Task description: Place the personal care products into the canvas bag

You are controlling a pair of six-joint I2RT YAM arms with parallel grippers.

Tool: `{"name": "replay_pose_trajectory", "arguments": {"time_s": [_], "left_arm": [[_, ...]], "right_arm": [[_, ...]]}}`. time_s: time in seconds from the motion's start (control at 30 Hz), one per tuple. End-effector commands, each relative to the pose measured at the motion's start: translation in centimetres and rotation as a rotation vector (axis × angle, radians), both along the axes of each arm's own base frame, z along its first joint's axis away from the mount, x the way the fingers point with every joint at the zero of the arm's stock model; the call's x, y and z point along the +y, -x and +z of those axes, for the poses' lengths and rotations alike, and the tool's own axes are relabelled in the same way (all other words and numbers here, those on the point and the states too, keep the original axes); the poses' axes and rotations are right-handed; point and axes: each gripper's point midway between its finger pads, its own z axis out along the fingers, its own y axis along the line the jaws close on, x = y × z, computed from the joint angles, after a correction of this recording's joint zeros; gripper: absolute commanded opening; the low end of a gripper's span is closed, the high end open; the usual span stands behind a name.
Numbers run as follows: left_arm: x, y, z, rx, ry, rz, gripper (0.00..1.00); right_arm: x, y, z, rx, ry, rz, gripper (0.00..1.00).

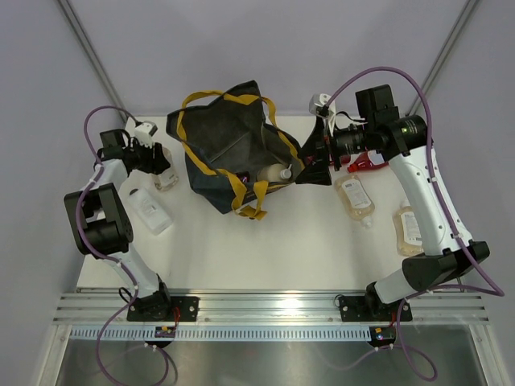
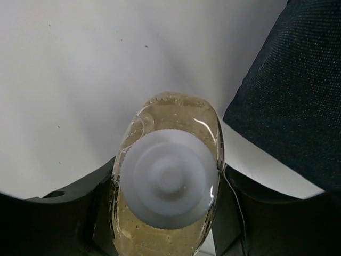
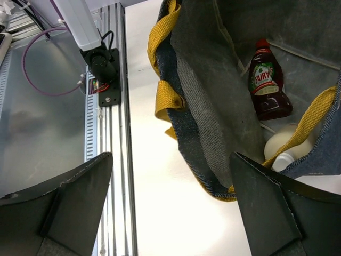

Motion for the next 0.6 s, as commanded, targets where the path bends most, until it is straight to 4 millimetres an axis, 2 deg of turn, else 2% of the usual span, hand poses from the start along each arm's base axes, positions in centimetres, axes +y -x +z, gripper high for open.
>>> {"name": "replay_pose_trajectory", "arguments": {"time_s": [0.0,0.03,0.1,0.13,0.2,0.23,0.33,0.37,0.43,0.53,0.57], "left_arm": [[-0.8,-1.1,3.3,-0.057,0.131,0.060,0.00],[-0.6,-0.8,3.5,-0.023,0.220,0.133,0.00],[0.5,-1.2,5.0,-0.035,0.306,0.247,0.00],[1.5,-1.2,5.8,0.013,0.424,0.358,0.00],[2.1,-1.0,6.0,0.074,0.558,0.426,0.00],[2.2,-0.6,6.6,0.127,0.689,0.460,0.00],[1.6,0.2,7.2,0.187,0.860,0.452,0.00],[1.3,0.7,6.9,0.192,0.879,0.450,0.00],[0.7,1.6,7.9,0.181,0.895,0.436,0.00],[-0.4,3.0,8.3,0.208,0.931,0.422,0.00],[-0.8,3.6,9.4,0.181,0.934,0.402,0.00]], "right_arm": [[-0.2,1.2,1.3,-0.008,-0.048,0.007,0.97],[-0.3,1.3,1.4,-0.010,-0.052,0.007,0.97],[-0.4,1.6,1.3,-0.002,-0.055,0.002,0.97],[-0.5,1.6,1.3,-0.001,-0.058,-0.001,0.97],[-0.6,1.9,1.3,0.003,-0.064,-0.007,0.97],[-0.6,2.0,1.3,0.004,-0.068,-0.009,0.97],[-0.7,2.4,1.2,0.012,-0.076,-0.014,0.97],[-0.7,2.3,1.2,0.019,-0.079,-0.020,0.97],[-0.7,2.5,1.3,0.018,-0.085,-0.022,0.97],[-0.8,2.4,1.1,0.022,-0.087,-0.042,0.97],[-0.8,2.2,1.3,0.017,-0.090,-0.051,0.96]]}}
